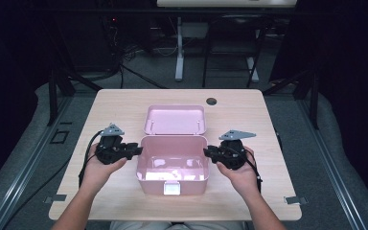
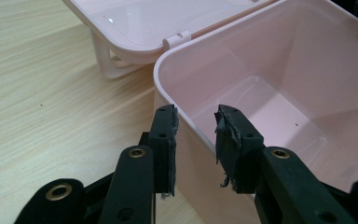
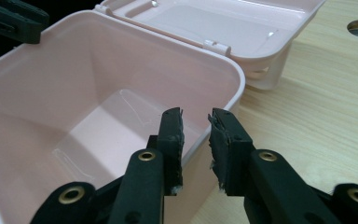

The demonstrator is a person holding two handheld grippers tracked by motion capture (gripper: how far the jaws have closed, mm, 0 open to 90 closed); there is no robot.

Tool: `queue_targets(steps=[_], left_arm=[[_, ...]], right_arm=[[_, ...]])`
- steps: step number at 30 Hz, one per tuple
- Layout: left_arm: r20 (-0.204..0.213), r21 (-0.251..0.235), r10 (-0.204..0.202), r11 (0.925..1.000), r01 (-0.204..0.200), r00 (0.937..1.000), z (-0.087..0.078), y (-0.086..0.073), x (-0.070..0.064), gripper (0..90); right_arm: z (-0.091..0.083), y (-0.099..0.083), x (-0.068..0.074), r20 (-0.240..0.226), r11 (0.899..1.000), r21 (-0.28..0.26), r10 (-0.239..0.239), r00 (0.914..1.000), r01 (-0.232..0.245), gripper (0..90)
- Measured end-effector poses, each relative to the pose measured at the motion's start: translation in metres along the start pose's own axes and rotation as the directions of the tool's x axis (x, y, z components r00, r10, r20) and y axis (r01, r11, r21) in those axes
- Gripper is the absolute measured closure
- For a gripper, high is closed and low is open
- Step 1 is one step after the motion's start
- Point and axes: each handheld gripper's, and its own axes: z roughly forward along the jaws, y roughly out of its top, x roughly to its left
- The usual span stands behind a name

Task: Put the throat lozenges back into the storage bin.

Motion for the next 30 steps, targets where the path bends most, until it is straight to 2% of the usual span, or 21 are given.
queue_targets(steps=[7,10,14,17,19,21,25,30], left_arm=[[-0.006,-0.006,0.013,0.9999,-0.013,0.9999,-0.005,-0.002,0.000,63.9],[0.001,-0.007,0.007,1.0000,-0.007,1.0000,-0.006,-0.002,0.001,60.9],[-0.002,-0.013,0.011,0.9999,-0.011,0.9999,-0.007,-0.002,0.002,57.5],[0.005,-0.020,0.005,0.9998,-0.005,1.0000,-0.009,-0.001,0.002,54.7],[0.003,-0.022,0.017,0.9996,-0.017,0.9998,-0.011,-0.001,0.002,53.0],[-0.010,-0.016,0.041,0.9990,-0.041,0.9991,-0.013,0.000,0.000,51.1],[0.030,-0.033,0.042,0.9986,-0.041,0.9987,-0.014,0.001,0.000,50.9],[0.027,-0.026,0.022,0.9994,-0.022,0.9994,-0.016,0.000,0.005,48.8]], right_arm=[[-0.009,0.008,0.002,-0.021,1.000,-0.024,-0.006,0.9998,0.005,70.5],[-0.011,0.012,0.000,-0.023,0.999,-0.034,0.002,0.9997,-0.003,69.5],[-0.015,0.015,-0.006,-0.052,1.000,-0.006,0.024,0.9984,-0.024,70.1],[-0.020,0.019,-0.010,-0.058,1.000,0.011,0.026,0.9980,-0.025,69.7],[-0.023,0.021,-0.012,-0.068,0.999,0.041,0.023,0.9974,-0.020,66.5],[-0.024,0.022,-0.012,-0.041,0.999,0.054,0.000,0.9991,0.002,62.7],[-0.025,0.024,-0.013,-0.020,0.996,0.085,-0.030,0.9993,0.032,60.4],[-0.023,0.025,-0.016,-0.030,0.995,0.097,-0.016,0.9994,0.019,59.8]])
